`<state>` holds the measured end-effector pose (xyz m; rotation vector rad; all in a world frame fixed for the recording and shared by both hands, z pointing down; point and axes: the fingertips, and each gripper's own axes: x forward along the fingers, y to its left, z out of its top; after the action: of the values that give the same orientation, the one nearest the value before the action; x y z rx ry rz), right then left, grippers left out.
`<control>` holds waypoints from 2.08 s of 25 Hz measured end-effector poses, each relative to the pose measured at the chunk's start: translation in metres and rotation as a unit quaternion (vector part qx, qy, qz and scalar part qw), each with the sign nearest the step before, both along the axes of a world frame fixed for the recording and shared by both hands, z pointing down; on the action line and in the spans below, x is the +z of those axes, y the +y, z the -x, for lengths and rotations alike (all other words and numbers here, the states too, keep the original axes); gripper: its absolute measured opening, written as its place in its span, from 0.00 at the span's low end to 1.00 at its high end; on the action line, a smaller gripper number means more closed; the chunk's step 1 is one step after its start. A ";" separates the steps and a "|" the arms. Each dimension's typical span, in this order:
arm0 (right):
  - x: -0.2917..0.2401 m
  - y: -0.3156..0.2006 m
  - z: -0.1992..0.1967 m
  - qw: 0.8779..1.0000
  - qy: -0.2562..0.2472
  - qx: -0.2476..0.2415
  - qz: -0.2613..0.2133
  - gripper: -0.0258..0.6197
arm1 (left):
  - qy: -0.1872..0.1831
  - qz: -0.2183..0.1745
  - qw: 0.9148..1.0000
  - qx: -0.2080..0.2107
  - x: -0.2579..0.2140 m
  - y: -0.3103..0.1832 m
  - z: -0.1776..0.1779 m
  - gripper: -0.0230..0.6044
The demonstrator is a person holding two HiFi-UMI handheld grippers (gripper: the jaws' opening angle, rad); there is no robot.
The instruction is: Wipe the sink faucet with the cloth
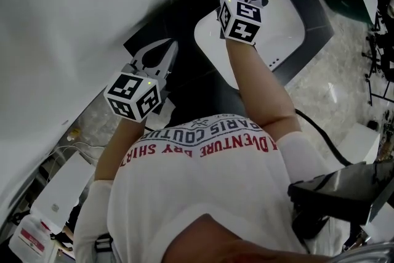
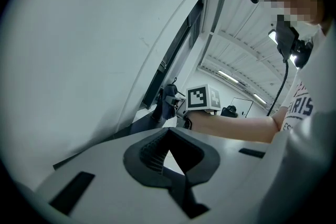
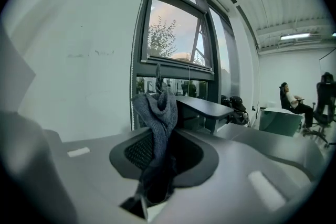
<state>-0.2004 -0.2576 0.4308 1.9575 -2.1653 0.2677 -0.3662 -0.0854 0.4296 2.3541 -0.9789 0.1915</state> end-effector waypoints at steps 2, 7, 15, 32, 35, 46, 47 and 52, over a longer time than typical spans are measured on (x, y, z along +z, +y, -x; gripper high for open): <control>0.001 0.001 -0.001 1.000 0.001 0.003 0.003 0.16 | 0.000 0.000 1.000 0.001 -0.001 0.003 0.000 0.04; 0.001 0.011 -0.008 1.000 -0.001 0.009 0.001 0.16 | -0.001 -0.001 1.000 0.007 -0.002 0.008 -0.003 0.04; 0.003 0.047 -0.034 1.000 0.014 0.011 -0.004 0.16 | 0.001 -0.004 1.000 0.030 -0.006 0.014 -0.022 0.04; 0.002 0.104 -0.065 0.999 -0.032 0.003 -0.015 0.16 | 0.003 -0.008 0.999 0.053 -0.010 0.030 -0.043 0.04; -0.013 0.128 -0.044 0.997 -0.052 -0.053 -0.012 0.16 | 0.005 -0.018 0.999 0.040 -0.020 0.040 -0.037 0.04; -0.054 0.266 0.025 0.930 -0.117 -0.345 0.054 0.16 | -0.006 -0.070 0.995 -0.067 -0.068 0.116 -0.041 0.04; -0.058 0.280 0.017 0.923 -0.119 -0.363 0.056 0.16 | -0.009 -0.076 0.994 -0.076 -0.072 0.130 -0.053 0.04; -0.077 0.363 -0.044 0.882 -0.120 -0.453 0.052 0.16 | -0.030 -0.108 0.984 -0.135 -0.085 0.216 -0.132 0.04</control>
<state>-0.1564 0.1056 0.3543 0.7070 -2.8601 0.4494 -0.2345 0.1303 0.3446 2.3845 -1.3974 0.0532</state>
